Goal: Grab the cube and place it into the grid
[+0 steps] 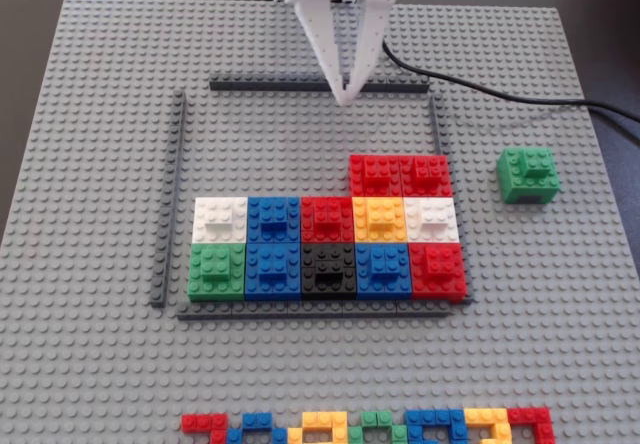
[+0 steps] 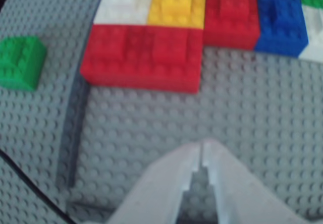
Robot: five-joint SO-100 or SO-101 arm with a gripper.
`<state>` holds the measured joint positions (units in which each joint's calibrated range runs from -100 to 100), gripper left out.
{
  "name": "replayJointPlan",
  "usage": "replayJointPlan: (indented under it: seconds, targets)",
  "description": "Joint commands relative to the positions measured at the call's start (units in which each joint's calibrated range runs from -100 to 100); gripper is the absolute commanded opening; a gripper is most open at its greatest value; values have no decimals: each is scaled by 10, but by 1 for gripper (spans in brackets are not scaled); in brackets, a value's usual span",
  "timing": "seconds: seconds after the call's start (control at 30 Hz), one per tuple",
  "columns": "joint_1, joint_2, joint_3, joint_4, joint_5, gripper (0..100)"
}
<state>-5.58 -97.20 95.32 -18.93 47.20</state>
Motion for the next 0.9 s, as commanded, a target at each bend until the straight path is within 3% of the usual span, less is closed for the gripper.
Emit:
replayJointPlan:
  seconds: [0.0,0.4,0.87]
  targets:
    - [-1,21,-57,25,-5,0]
    - [-29,162,-317,108,-9,0]
    - [-130,462,-687,203,-98,0]
